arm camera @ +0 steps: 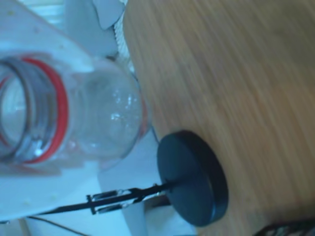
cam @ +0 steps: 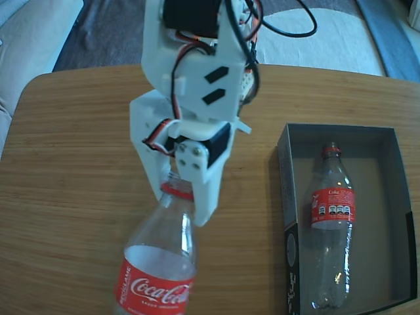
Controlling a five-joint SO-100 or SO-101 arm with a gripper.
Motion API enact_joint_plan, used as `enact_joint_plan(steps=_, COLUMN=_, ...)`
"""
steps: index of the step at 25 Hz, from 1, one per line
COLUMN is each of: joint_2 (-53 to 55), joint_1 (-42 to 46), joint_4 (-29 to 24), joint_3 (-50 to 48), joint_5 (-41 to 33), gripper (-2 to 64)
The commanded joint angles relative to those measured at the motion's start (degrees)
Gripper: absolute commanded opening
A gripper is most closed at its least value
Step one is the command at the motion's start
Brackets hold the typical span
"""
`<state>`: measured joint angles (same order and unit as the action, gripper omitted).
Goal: Grasp the bottles and put them in the box.
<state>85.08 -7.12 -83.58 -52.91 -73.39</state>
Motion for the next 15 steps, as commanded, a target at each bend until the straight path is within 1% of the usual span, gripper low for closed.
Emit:
enact_joint_plan(steps=1, joint_2=3.8, joint_1=1.8, joint_4=0.4, joint_3=5.0, joint_5=2.2, gripper=-0.2)
enact_joint_plan(steps=4, joint_2=3.8, joint_1=4.1, joint_4=0.3, joint_3=5.7, joint_5=2.4, gripper=-0.2)
enact_joint_plan(steps=8, joint_2=3.8, joint_1=8.9, joint_4=0.3, joint_3=8.7, joint_5=6.7, gripper=-0.3)
enact_joint_plan(steps=15, joint_2=3.8, joint_1=16.3, joint_4=0.3, joint_3=12.9, joint_5=10.4, gripper=-0.3)
